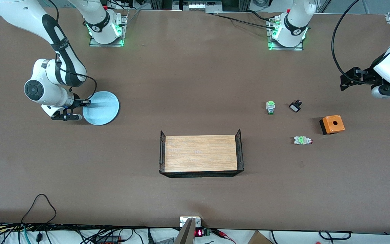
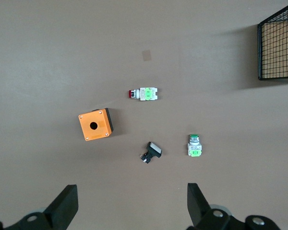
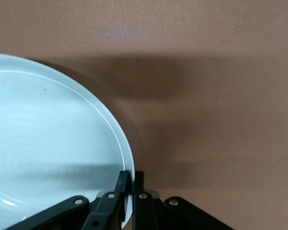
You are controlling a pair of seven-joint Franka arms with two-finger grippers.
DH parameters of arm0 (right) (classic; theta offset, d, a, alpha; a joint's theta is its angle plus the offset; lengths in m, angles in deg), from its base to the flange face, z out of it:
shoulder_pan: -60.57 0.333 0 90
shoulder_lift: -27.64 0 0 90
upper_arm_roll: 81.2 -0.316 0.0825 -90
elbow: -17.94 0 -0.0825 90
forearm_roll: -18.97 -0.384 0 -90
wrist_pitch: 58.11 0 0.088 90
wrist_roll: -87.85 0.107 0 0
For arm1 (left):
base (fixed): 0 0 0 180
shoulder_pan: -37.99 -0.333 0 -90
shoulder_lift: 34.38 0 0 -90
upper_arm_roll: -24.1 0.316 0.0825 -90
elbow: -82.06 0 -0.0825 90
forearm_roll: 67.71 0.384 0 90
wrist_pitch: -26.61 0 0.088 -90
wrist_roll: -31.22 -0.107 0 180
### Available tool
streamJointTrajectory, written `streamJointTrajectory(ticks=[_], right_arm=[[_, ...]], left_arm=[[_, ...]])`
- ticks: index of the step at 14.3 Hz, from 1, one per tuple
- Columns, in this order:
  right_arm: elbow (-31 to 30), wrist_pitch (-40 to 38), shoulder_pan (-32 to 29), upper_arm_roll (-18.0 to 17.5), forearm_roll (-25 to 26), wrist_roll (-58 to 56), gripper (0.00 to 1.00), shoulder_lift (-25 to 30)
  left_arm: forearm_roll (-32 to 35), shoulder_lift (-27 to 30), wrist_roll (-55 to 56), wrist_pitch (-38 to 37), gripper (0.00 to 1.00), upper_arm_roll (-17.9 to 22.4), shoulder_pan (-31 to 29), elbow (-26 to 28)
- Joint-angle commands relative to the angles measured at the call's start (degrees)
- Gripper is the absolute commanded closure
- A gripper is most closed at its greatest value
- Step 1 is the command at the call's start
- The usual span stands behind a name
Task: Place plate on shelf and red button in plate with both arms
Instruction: 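Grasp the rim of the light blue plate with the right gripper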
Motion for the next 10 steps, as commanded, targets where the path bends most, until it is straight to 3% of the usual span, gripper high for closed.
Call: streamJointTrajectory(ticks=[1, 4, 7, 10], right_arm=[[-0.02, 0.36, -0.45, -1.10, -0.75, -1.73, 1.00, -0.47], [1.99, -4.62, -0.54, -2.16, -1.89, -1.12, 1.00, 1.63], [7.78, -12.62, -0.45, -2.16, -6.72, -0.86, 1.00, 3.83], [13.06, -18.68, -0.28, -2.25, -7.26, 0.98, 1.00, 6.20]], left_arm=[[0.56, -0.29, 0.31, -1.53, 0.00, -0.13, 0.18, -1.50], [0.56, -0.29, 0.31, -1.53, 0.00, -0.13, 0.18, -1.50], [0.47, -0.29, 0.22, -1.61, 0.00, -0.04, -0.25, -1.50], [0.47, -0.29, 0.22, -1.61, 0.00, -0.04, -0.26, -1.50]])
